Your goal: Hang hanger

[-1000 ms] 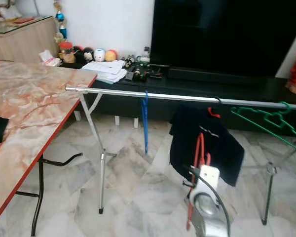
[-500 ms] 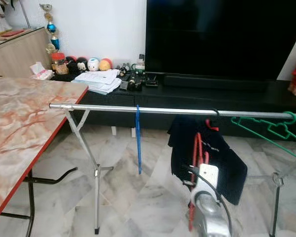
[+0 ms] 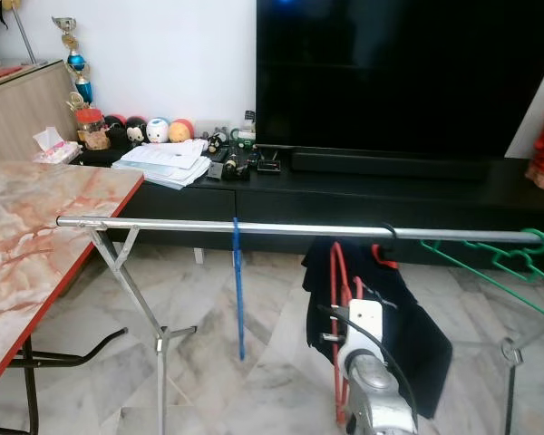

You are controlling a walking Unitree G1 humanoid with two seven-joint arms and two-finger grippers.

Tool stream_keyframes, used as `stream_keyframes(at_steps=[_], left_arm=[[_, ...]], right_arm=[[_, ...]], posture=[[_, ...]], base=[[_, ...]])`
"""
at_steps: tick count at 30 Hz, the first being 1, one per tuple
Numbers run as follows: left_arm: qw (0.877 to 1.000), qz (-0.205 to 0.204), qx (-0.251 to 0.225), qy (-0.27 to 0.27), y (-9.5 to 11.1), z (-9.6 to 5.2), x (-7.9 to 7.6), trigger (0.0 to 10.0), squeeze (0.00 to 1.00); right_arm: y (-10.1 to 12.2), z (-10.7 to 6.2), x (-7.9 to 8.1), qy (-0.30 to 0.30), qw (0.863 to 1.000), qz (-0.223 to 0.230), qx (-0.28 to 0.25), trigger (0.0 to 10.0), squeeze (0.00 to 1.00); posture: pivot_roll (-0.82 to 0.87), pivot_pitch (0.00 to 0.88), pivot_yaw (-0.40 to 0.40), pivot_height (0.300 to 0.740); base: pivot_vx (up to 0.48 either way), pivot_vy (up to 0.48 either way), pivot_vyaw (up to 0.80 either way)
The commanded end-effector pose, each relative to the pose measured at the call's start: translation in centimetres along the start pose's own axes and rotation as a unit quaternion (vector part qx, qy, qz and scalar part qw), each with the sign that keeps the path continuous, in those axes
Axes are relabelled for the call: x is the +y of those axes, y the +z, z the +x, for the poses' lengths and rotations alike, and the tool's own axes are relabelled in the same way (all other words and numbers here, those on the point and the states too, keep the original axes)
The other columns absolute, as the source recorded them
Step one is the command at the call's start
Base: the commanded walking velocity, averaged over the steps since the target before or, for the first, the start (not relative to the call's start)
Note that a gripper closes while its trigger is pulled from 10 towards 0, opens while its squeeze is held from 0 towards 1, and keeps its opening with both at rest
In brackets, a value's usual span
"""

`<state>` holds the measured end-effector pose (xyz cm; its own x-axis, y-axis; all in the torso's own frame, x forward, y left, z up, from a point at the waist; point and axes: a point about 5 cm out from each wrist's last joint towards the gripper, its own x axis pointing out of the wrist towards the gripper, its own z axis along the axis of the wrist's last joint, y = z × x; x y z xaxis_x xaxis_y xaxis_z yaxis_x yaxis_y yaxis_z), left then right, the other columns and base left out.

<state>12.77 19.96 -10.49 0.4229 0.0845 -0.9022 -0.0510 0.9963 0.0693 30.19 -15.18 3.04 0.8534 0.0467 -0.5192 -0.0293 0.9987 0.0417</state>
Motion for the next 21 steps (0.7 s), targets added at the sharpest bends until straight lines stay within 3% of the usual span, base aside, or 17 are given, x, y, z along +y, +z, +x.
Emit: stream_keyframes(at_steps=[1, 5, 10, 21], left_arm=[[1.0, -0.001, 0.016, -0.013, -0.9, -0.1, -0.8, 10.0, 0.0], [1.0, 0.005, 0.017, -0.008, -1.0, -0.1, -0.7, 10.0, 0.0], [1.0, 0.012, 0.021, -0.012, -1.2, -0.1, -0.8, 10.0, 0.0], [1.0, 0.005, 0.025, -0.009, -1.5, -0.2, -0.6, 10.0, 0.0]], right_arm=[[0.7, 0.1, -0.1, 0.008, 1.0, -0.01, -0.01, 10.0, 0.0], [0.9, 0.1, 0.2, 0.01, 1.0, -0.014, -0.014, 10.0, 0.0], [1.5, 0.3, -0.7, -0.035, 0.999, -0.003, -0.026, 10.0, 0.0], [2.3, 0.9, 1.3, -0.011, 0.999, 0.027, -0.033, 10.0, 0.0]], posture=[[0.07, 0.0, -0.041, 0.74], [0.08, 0.0, -0.038, 0.74], [0.07, 0.0, -0.034, 0.74], [0.08, 0.0, -0.034, 0.74]], base=[[0.341, 0.0, 0.0], [0.316, 0.0, 0.0], [0.0, 0.0, 0.0], [0.0, 0.0, 0.0]])
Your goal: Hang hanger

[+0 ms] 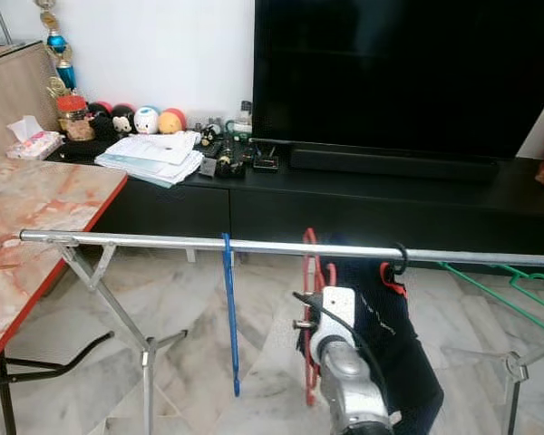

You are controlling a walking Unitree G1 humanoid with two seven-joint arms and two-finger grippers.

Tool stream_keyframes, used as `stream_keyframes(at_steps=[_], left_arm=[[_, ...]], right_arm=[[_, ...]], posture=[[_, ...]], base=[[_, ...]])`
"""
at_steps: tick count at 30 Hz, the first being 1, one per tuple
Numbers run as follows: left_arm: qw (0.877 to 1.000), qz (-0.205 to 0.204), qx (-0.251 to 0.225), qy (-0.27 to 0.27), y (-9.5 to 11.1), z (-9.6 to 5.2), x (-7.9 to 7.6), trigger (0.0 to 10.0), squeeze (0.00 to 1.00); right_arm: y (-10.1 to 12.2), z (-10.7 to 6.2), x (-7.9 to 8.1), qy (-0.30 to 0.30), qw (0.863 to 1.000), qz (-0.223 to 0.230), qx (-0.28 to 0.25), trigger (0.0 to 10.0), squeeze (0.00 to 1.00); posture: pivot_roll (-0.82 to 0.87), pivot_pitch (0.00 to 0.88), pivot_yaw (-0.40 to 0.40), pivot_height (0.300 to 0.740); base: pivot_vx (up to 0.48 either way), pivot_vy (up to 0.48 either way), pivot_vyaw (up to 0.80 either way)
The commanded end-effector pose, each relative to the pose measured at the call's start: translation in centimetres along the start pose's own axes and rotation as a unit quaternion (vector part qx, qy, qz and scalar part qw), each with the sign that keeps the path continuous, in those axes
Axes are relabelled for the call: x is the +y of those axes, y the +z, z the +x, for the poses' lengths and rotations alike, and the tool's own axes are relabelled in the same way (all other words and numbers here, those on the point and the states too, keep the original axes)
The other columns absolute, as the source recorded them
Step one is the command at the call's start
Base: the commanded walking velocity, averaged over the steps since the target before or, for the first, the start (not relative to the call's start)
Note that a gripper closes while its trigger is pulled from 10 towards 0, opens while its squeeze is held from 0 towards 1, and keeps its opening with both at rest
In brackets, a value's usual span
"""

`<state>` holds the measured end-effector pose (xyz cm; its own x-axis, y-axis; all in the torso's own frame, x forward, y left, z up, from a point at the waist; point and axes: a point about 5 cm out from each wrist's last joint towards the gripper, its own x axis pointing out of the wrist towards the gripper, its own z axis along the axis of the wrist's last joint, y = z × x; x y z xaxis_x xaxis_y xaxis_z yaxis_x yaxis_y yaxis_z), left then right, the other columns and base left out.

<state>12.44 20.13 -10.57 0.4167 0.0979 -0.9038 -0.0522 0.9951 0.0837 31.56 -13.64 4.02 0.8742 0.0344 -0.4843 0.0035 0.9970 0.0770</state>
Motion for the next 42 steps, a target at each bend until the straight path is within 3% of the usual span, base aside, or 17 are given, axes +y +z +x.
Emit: stream_keyframes(at_steps=[1, 7, 12, 22, 36, 42], left_arm=[[1.0, 0.003, 0.021, -0.017, -1.2, -0.1, -1.0, 10.0, 0.0], [1.0, 0.002, 0.02, -0.022, -1.0, -0.1, -1.6, 10.0, 0.0], [1.0, -0.002, 0.017, -0.021, -0.8, -0.1, -1.1, 10.0, 0.0], [1.0, -0.006, 0.015, -0.02, -0.7, 0.0, -1.1, 10.0, 0.0], [1.0, -0.009, 0.015, -0.022, -0.7, 0.0, -1.4, 10.0, 0.0], [1.0, -0.011, 0.016, -0.022, -0.7, 0.0, -1.5, 10.0, 0.0]], right_arm=[[0.9, 0.3, -0.1, -0.008, 1.0, 0.003, -0.012, 10.0, 0.0], [1.6, 0.9, 0.0, -0.029, 0.999, 0.004, -0.017, 10.0, 0.0], [2.1, 1.6, 0.5, -0.03, 0.999, 0.021, -0.007, 10.0, 0.0], [5.2, 2.4, 0.0, -0.038, 0.999, 0.019, -0.032, 10.0, 0.0], [5.7, 2.7, -2.1, -0.051, 0.998, 0.044, 0.01, 10.0, 0.0], [5.2, 2.7, -1.8, -0.028, 0.998, 0.05, 0.037, 10.0, 0.0]], posture=[[0.08, 0.0, -0.034, 0.74], [0.08, 0.0, -0.032, 0.74], [0.09, 0.0, -0.034, 0.74], [0.1, 0.0, -0.043, 0.74], [0.13, 0.0, -0.048, 0.74], [0.13, 0.0, -0.054, 0.74]], base=[[0.0, 0.0, 0.0], [0.0, 0.0, 0.0], [0.0, 0.0, 0.0], [0.0, 0.0, 0.0], [0.0, 0.0, 0.0], [0.0, 0.0, 0.0]])
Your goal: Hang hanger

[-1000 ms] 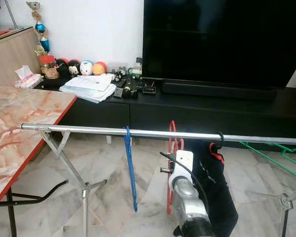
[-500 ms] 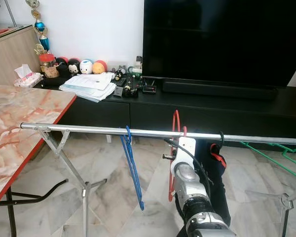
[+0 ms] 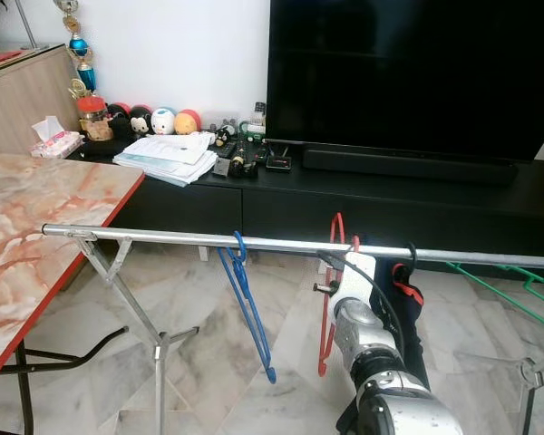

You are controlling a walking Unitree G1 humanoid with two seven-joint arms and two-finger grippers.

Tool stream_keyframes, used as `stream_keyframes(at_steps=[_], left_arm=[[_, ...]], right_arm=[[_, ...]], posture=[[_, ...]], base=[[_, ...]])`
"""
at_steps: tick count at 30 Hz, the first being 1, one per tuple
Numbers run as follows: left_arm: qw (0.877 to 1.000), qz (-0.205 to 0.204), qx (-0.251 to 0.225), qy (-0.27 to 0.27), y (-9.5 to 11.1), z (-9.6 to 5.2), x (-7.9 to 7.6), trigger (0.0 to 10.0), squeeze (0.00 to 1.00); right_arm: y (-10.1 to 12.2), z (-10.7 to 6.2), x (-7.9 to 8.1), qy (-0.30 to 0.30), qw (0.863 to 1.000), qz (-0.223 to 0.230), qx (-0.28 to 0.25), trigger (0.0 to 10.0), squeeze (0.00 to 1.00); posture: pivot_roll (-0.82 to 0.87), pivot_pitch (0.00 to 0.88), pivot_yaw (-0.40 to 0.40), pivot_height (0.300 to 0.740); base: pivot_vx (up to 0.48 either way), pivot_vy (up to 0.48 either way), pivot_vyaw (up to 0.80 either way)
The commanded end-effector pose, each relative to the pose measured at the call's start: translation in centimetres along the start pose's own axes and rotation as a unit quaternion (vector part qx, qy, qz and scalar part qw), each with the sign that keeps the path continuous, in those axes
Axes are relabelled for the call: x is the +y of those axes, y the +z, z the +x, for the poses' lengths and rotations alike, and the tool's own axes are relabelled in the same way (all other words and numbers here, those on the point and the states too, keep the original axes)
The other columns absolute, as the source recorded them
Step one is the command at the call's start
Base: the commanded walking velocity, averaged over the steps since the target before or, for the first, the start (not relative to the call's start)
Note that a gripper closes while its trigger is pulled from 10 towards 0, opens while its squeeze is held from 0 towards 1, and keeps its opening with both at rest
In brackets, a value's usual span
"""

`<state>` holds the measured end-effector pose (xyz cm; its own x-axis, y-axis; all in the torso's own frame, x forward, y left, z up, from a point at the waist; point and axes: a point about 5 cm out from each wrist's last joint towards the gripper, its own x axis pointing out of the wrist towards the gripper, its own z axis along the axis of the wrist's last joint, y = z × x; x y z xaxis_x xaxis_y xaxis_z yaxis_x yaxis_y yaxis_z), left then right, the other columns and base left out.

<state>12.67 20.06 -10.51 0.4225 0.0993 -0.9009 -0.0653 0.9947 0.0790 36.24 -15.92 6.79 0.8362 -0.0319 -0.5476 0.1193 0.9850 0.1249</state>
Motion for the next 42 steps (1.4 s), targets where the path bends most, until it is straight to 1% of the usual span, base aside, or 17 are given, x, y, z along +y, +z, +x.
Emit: stream_keyframes(at_steps=[1, 3, 5, 12, 13, 14, 15, 23, 25, 31, 35, 38, 42], left_arm=[[1.0, -0.004, 0.019, -0.022, -0.9, -0.1, -1.4, 10.0, 0.0], [1.0, -0.005, 0.02, -0.023, -0.9, -0.1, -1.4, 10.0, 0.0], [0.999, -0.005, 0.021, -0.023, -1.0, -0.1, -1.4, 10.0, 0.0], [0.999, -0.005, 0.023, -0.026, -1.0, -0.1, -1.5, 10.0, 0.0], [0.999, -0.005, 0.023, -0.026, -1.1, -0.1, -1.5, 10.0, 0.0], [0.999, -0.005, 0.023, -0.026, -1.1, -0.1, -1.5, 10.0, 0.0], [0.999, -0.004, 0.023, -0.027, -1.1, -0.1, -1.5, 10.0, 0.0], [0.999, -0.004, 0.022, -0.025, -1.0, -0.1, -1.5, 10.0, 0.0], [0.999, -0.003, 0.022, -0.025, -1.1, -0.1, -1.5, 10.0, 0.0], [0.999, -0.003, 0.022, -0.027, -1.1, -0.1, -1.5, 10.0, 0.0], [0.999, -0.003, 0.023, -0.028, -1.2, -0.1, -1.4, 10.0, 0.0], [0.999, -0.002, 0.025, -0.029, -1.3, -0.1, -1.4, 10.0, 0.0], [0.999, -0.002, 0.025, -0.028, -1.4, -0.1, -1.3, 10.0, 0.0]], right_arm=[[0.3, 0.0, 0.3, 0.009, 1.0, -0.001, 0.005, 10.0, 0.0], [0.0, 0.0, 0.8, 0.028, 0.999, -0.018, 0.014, 10.0, 0.0], [-0.7, 0.0, 1.0, 0.034, 0.999, -0.026, 0.026, 10.0, 0.0], [-1.4, 0.0, 1.1, 0.033, 0.999, -0.021, 0.032, 10.0, 0.0], [-1.6, 0.0, 1.1, 0.034, 0.999, -0.02, 0.034, 10.0, 0.4], [-1.6, 0.0, 1.1, 0.034, 0.999, -0.02, 0.034, 10.0, 0.4], [-1.8, 0.0, 1.0, 0.035, 0.999, -0.019, 0.036, 10.0, 1.0], [-1.6, 0.0, 1.0, 0.031, 0.999, -0.007, 0.024, 10.0, 1.0], [-1.2, 0.0, 1.3, 0.038, 0.999, -0.005, 0.005, 10.0, 1.0], [-0.6, -0.1, 1.7, 0.035, 0.999, -0.021, -0.034, 10.0, 1.0], [-0.8, -0.2, 1.9, 0.041, 0.998, -0.016, -0.049, 10.0, 1.0], [-1.9, -0.5, 2.2, 0.045, 0.997, -0.027, -0.052, 10.0, 1.0], [-2.4, -0.8, 2.2, 0.044, 0.997, -0.028, -0.061, 10.0, 1.0]], posture=[[0.13, 0.0, -0.054, 0.74], [0.14, 0.0, -0.057, 0.74], [0.14, 0.0, -0.058, 0.74], [0.13, 0.0, -0.054, 0.74], [0.13, 0.0, -0.053, 0.74], [0.13, 0.0, -0.053, 0.74], [0.13, 0.0, -0.051, 0.74], [0.12, 0.0, -0.05, 0.74], [0.12, 0.0, -0.049, 0.74], [0.11, 0.0, -0.047, 0.74], [0.1, 0.0, -0.042, 0.74], [0.1, 0.0, -0.04, 0.74], [0.09, 0.0, -0.038, 0.74]], base=[[0.0, 0.0, 0.0], [0.0, 0.0, 0.0], [0.0, 0.0, 0.0], [0.0, 0.0, 0.0], [0.0, 0.0, 0.0], [0.0, 0.0, 0.0], [0.0, 0.0, 0.0], [0.0, 0.0, 0.0], [0.0, 0.0, 0.0], [0.0, 0.0, 0.0], [0.0, 0.0, 0.0], [0.0, 0.0, 0.0], [0.0, 0.0, 0.0]])
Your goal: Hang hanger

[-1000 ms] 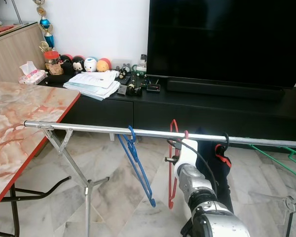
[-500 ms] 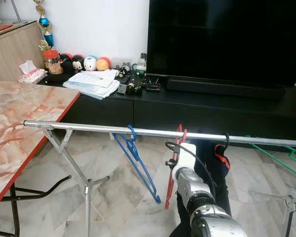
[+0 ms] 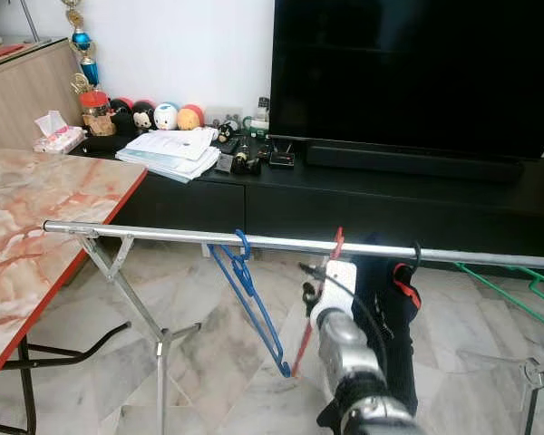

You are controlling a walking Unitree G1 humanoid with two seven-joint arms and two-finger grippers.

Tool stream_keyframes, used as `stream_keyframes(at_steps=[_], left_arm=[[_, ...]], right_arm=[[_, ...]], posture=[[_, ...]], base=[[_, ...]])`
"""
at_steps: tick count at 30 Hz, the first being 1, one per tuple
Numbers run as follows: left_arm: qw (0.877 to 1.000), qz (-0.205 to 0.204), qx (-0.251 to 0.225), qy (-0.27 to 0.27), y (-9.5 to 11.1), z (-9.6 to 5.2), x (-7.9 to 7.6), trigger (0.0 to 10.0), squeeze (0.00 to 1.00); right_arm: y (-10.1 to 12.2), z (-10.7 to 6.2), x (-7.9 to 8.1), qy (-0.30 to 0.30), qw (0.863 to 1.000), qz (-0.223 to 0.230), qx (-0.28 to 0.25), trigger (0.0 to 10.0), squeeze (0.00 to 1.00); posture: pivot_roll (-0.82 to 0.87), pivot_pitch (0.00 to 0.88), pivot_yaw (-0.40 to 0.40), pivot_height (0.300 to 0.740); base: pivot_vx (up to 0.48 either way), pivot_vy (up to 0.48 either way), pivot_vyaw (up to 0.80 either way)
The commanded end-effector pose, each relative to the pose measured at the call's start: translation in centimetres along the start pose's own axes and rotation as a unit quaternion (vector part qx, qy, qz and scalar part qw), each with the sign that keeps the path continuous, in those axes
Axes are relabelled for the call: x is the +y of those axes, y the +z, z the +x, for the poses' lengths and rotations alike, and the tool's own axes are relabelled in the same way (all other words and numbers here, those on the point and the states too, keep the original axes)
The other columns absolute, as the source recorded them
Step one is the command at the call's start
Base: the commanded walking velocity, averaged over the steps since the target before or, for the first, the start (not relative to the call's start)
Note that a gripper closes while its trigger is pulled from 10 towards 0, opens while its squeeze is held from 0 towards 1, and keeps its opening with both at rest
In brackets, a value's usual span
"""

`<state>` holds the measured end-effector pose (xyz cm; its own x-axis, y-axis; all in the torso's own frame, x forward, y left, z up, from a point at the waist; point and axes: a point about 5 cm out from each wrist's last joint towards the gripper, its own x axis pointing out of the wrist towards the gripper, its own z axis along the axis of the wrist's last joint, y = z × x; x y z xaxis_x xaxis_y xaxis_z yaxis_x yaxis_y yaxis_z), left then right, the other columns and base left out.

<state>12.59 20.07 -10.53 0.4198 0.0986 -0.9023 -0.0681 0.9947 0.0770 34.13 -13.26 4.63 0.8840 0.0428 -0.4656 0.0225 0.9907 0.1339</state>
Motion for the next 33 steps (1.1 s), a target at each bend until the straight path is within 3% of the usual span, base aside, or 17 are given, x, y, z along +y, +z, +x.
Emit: stream_keyframes(at_steps=[1, 7, 13, 14, 15, 16, 17, 33], left_arm=[[0.999, -0.001, 0.023, -0.027, -1.3, -0.1, -1.3, 10.0, 0.0], [1.0, 0.0, 0.019, -0.017, -1.3, -0.1, -0.8, 10.0, 0.0], [1.0, -0.004, 0.011, -0.012, -1.0, -0.1, -0.5, 10.0, 0.0], [1.0, 0.001, 0.012, -0.013, -1.0, -0.1, -0.4, 10.0, 0.0], [1.0, 0.008, 0.013, -0.014, -1.0, -0.1, -0.4, 10.0, 0.0], [1.0, 0.013, 0.013, -0.014, -1.1, -0.1, -0.4, 10.0, 0.0], [1.0, 0.016, 0.014, -0.014, -1.1, -0.1, -0.3, 10.0, 0.0], [0.999, 0.033, 0.007, 0.002, -0.6, -0.3, 2.0, 10.0, 0.0]], right_arm=[[0.8, -0.3, 0.0, -0.005, 1.0, -0.012, -0.029, 10.0, 1.0], [0.0, -2.4, -0.2, -0.014, 0.995, -0.045, -0.083, 10.0, 1.0], [0.7, -3.9, -0.9, -0.034, 0.99, -0.043, -0.133, 10.0, 1.0], [0.8, -4.2, -1.1, -0.038, 0.987, -0.042, -0.15, 10.0, 0.9], [0.8, -4.5, -1.4, -0.043, 0.985, -0.036, -0.166, 10.0, 0.32], [0.8, -4.7, -1.5, -0.046, 0.983, -0.032, -0.176, 10.0, 0.32], [0.8, -5.0, -1.6, -0.049, 0.982, -0.032, -0.182, 10.0, 0.0], [1.4, -6.6, -1.3, -0.047, 0.976, -0.012, -0.21, 10.0, 0.0]], posture=[[0.09, 0.0, -0.035, 0.74], [0.07, 0.0, -0.02, 0.74], [0.05, 0.0, -0.007, 0.74], [0.04, 0.0, -0.001, 0.74], [0.04, 0.0, -0.001, 0.74], [0.04, 0.0, 0.001, 0.74], [0.04, 0.0, 0.003, 0.74], [0.03, 0.0, 0.026, 0.74]], base=[[0.0, 0.0, 0.0], [0.0, 0.0, 0.0], [0.0, 0.0, 0.0], [0.0, 0.0, 0.0], [0.0, 0.0, 0.0], [0.0, 0.0, 0.0], [0.0, 0.0, 0.0], [0.0, 0.0, 0.0]])
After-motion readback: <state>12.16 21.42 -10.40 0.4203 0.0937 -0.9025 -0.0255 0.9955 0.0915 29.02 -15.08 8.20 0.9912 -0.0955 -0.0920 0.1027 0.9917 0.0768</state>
